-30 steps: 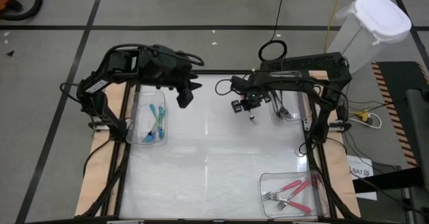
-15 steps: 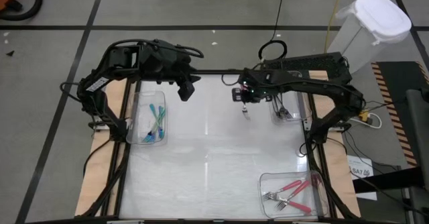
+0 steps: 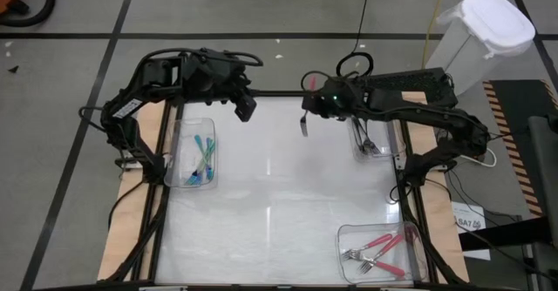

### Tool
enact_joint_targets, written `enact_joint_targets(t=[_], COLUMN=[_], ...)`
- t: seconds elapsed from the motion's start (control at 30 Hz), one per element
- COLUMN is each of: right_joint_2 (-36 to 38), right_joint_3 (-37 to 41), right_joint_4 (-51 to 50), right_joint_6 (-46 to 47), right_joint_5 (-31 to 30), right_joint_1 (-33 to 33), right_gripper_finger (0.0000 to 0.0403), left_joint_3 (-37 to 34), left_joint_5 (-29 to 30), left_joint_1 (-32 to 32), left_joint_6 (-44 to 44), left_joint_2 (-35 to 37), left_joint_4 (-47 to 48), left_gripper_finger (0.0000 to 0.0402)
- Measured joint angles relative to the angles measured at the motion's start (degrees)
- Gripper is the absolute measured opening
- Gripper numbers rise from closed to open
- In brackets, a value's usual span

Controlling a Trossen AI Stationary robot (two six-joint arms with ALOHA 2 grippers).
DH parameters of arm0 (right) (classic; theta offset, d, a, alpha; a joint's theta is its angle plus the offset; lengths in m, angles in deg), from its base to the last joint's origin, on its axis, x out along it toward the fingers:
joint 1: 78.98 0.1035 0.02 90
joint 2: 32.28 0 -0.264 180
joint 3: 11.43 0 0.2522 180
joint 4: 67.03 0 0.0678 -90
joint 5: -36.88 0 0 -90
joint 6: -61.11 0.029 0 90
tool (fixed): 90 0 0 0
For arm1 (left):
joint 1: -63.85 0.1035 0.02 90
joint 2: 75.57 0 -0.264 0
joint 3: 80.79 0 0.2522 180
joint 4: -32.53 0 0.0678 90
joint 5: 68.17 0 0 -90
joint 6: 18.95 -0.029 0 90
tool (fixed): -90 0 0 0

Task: Sort silverware by color (type)
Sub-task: Put the pink fork into the bottom right transparent bin

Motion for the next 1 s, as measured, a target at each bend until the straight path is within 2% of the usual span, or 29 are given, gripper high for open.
enact_joint_targets(t=[0.2, 0.3, 0.53, 0.67, 0.87, 1.0], right_joint_2=[0.48, 0.42, 0.44, 0.53, 1.89, 2.68], right_joint_3=[-0.04, -0.04, -0.04, -0.04, -0.04, -0.04], right_joint_4=[6.23, 10.29, 21.02, 28.19, 34.81, 39.3], right_joint_6=[-0.09, -0.64, -4.55, -7.54, -12.26, -17.59], right_joint_5=[-0.17, -0.16, -0.11, -0.02, -0.2, -0.98], right_joint_1=[0.0, 0.0, 0.0, 0.0, -0.12, -0.22], right_gripper_finger=[0.005, 0.005, 0.005, 0.005, 0.005, 0.005], left_joint_3=[0.0, 0.0, -0.02, -0.07, 0.0, 0.0], left_joint_5=[0.89, 3.06, 4.5, 4.92, 13.25, 16.2], left_joint_1=[0.02, -0.15, -0.37, -1.03, -3.18, -4.7], left_joint_6=[-0.99, -1.23, 2.18, 2.74, 1.04, -0.43], left_joint_2=[-2.13, -4.28, -8.91, -9.5, -9.32, -9.3], left_joint_4=[-0.08, -0.06, -0.33, -3.92, -8.94, -9.49], left_gripper_finger=[0.0284, 0.0311, 0.0319, 0.0319, 0.0319, 0.0319])
